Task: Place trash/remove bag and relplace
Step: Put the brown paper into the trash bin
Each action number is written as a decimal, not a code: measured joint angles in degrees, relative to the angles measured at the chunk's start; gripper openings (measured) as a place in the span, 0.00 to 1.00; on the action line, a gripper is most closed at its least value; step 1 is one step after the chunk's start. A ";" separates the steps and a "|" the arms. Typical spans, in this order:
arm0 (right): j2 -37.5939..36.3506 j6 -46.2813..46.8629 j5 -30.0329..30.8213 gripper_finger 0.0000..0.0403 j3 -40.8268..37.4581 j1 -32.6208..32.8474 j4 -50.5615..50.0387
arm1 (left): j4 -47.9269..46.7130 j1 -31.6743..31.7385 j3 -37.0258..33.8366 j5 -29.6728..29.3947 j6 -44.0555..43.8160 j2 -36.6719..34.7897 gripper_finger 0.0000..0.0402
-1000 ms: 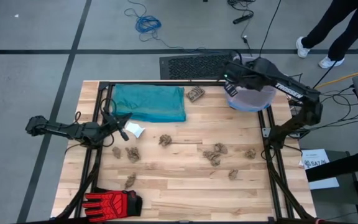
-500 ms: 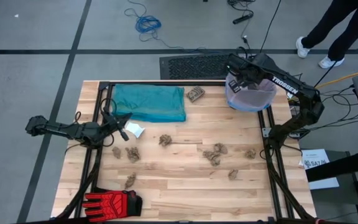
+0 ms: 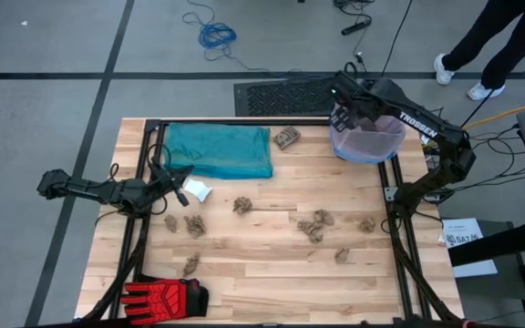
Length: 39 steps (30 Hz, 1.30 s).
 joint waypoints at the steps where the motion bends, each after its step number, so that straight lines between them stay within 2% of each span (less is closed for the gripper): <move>1: 0.00 -2.25 -0.72 0.64 0.00 1.01 2.19 | -0.01 0.01 -0.01 0.00 0.00 0.00 0.00; 11: 2.19 -22.74 -3.38 0.60 0.15 11.79 25.73 | 0.01 -0.01 0.00 0.00 0.00 0.02 0.00; 18: 13.30 -25.75 -8.38 0.60 0.09 13.29 26.89 | 0.00 0.01 0.01 0.00 0.00 0.02 0.00; 25: 24.90 -34.12 -8.46 0.60 -0.02 13.30 28.55 | -0.01 0.01 -0.01 0.00 0.00 0.02 0.00; 32: 31.18 -42.84 -8.47 0.60 0.00 12.16 30.47 | 0.01 0.01 0.01 0.00 -0.02 0.00 0.00; 39: 34.49 -47.67 -9.09 0.60 0.00 10.26 32.11 | 0.00 0.00 -0.01 0.00 0.00 0.02 0.00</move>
